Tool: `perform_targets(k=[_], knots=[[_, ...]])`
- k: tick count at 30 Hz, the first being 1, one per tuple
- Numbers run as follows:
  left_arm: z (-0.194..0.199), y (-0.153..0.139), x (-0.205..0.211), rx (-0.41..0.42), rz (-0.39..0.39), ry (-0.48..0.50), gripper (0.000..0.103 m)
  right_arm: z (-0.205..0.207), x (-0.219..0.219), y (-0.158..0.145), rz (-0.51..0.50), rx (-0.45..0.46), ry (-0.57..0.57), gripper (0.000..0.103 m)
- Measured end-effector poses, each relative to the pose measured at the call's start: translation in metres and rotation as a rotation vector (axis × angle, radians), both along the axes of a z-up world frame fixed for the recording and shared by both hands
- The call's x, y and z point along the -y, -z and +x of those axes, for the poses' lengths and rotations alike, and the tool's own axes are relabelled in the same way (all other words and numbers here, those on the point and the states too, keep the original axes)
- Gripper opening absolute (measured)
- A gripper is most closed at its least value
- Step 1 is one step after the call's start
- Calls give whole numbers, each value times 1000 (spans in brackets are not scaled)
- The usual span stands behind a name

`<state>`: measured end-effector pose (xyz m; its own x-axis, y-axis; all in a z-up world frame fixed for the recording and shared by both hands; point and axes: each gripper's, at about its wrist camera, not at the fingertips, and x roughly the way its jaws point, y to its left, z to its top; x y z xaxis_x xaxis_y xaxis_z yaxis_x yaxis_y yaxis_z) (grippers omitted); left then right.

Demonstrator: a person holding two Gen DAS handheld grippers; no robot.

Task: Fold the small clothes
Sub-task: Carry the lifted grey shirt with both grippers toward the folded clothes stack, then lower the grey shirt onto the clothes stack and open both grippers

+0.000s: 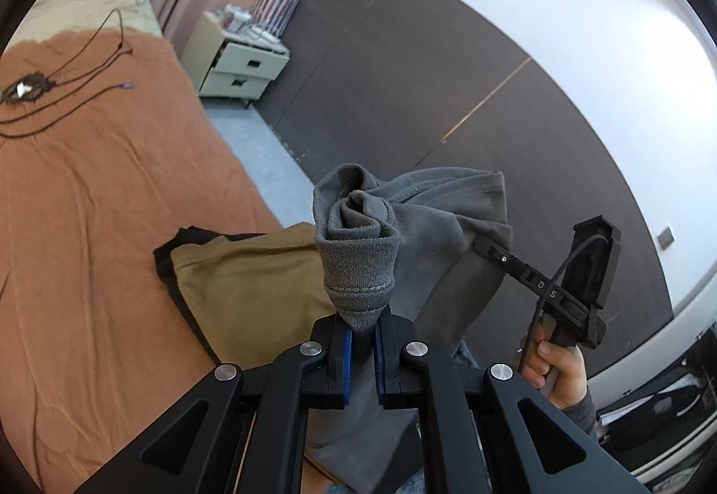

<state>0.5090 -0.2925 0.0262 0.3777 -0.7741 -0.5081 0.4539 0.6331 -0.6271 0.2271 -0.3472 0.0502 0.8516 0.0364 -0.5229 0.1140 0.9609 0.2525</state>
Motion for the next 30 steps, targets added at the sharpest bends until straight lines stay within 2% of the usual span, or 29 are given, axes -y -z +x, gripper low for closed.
perform_targets(k=[8,9,17,19,21,23,24,25,26,27,28,29,30], knots=[[52,43,-1,-68,15,-24,7,36,-7,9,23,-72,-3,11],[58,49,-2,-76,15,-26,7,32,9,8,20,-80,1,11],[104,86,-8,-132,-7,-39,7,45,26,21,35,-126,24,11],[115,96,-7,-151,9,-45,8,55,28,28,36,-142,34,11],[127,110,-6,-182,58,-72,9,70,33,40,53,-189,61,13],[133,125,-5,-217,121,-92,14,81,38,47,65,-249,81,21],[134,130,-6,-226,137,-96,18,84,41,49,56,-268,99,30],[134,134,-9,-225,154,-107,24,84,45,46,41,-270,121,39],[134,135,-12,-219,163,-120,28,80,49,41,32,-257,143,42],[134,136,-16,-208,167,-134,37,75,53,36,38,-243,154,48],[134,136,-19,-201,165,-143,45,69,58,30,53,-227,159,49],[134,136,-22,-196,161,-156,49,64,61,25,57,-216,162,49],[134,137,-23,-195,158,-162,57,58,62,22,50,-210,164,49]])
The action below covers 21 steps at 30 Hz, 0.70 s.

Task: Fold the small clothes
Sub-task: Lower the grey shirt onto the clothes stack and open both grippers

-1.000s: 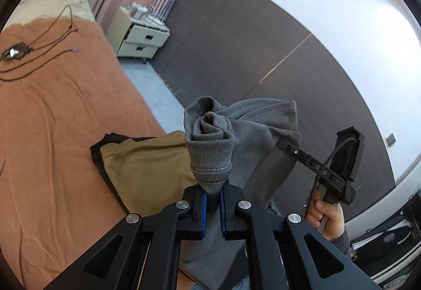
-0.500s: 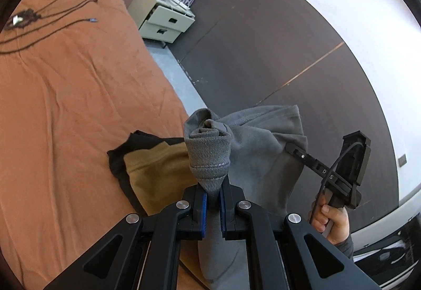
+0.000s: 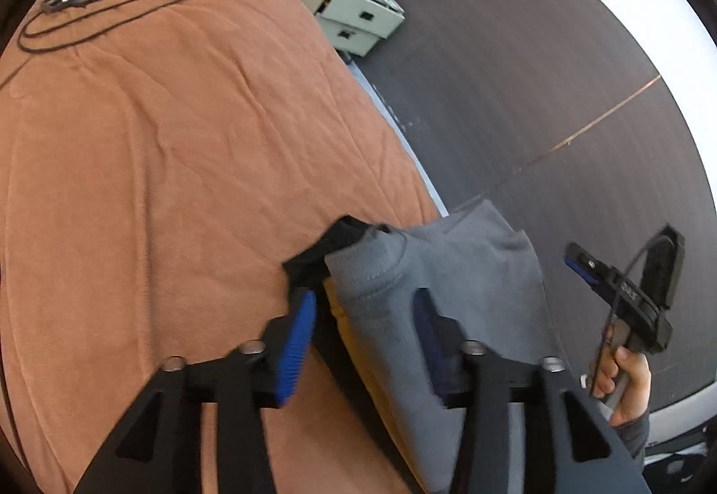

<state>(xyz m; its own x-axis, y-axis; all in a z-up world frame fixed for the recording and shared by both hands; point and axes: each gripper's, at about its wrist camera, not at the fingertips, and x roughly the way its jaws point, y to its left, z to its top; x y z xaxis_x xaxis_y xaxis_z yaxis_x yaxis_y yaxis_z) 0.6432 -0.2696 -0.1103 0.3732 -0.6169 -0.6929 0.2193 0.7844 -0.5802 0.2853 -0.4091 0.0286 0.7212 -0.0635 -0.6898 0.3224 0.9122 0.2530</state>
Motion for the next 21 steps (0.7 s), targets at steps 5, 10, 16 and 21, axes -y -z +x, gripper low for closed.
perform_targets(k=[5,10,16,21], knots=[[-3,2,11,14,-2,37,68,-15,3,-4,-19,-22,-30,49],[1,22,28,28,106,50,68,-5,0,21,-22,-72,-81,26],[21,46,24,-21,147,25,69,37,16,45,-93,-207,-44,20],[28,69,22,-79,148,0,76,54,40,57,-77,-259,-29,20]])
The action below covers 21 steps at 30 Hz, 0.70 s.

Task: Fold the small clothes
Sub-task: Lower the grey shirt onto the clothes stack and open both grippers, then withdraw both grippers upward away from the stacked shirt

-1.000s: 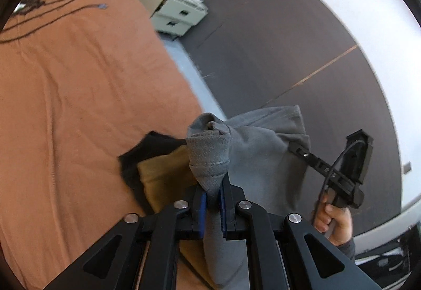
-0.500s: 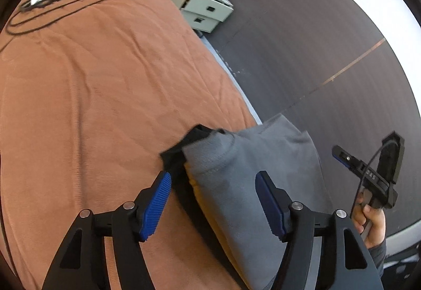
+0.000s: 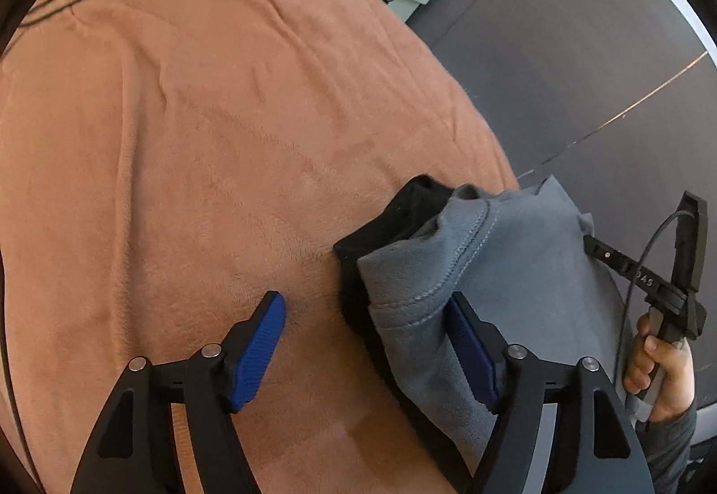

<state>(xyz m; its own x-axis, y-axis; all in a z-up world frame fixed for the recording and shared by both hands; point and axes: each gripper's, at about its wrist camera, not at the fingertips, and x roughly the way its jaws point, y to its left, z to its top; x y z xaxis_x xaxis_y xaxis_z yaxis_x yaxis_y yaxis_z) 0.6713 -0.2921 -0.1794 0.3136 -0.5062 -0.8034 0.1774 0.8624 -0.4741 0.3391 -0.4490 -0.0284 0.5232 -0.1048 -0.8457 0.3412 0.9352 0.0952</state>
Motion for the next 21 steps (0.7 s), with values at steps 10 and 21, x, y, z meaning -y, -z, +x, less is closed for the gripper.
perform_targets(k=[10,21], knots=[[-33,-27,-8,8,22,-4,75,-55,-8,-34,21,85,-45,21],[-95,-34,17,5,-14,131,75,-162,-28,-17,23,175,-78,21]])
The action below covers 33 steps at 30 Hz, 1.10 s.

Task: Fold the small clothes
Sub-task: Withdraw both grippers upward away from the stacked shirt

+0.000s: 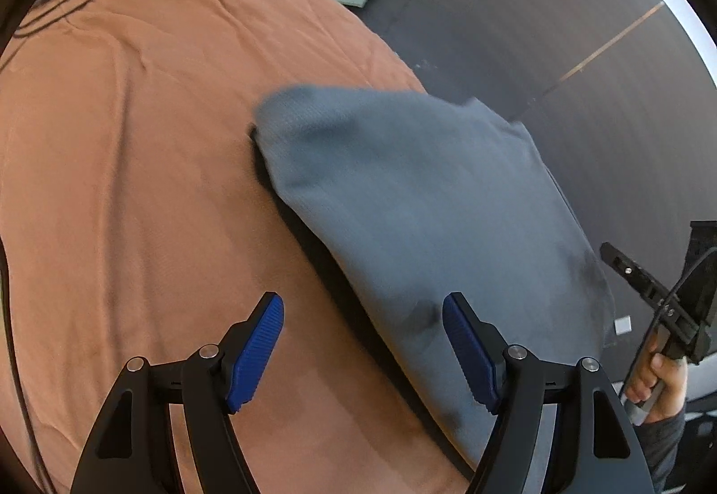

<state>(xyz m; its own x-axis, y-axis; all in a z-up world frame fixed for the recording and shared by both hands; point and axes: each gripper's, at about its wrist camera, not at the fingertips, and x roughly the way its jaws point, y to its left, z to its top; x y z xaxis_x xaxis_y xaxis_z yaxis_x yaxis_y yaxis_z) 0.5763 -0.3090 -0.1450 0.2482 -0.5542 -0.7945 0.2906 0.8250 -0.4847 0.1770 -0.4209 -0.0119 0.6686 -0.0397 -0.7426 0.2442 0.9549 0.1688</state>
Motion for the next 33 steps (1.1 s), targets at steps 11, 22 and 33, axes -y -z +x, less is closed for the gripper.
perform_targets(k=[11,22,33], knots=[[-41,11,36,-29,7,101,75,-33,23,42,71,-10,97,10],[-80,14,56,-32,10,175,75,-83,0,38,77,-14,183,10],[-104,-23,28,35,23,148,75,-141,-33,2,106,16,220,14]])
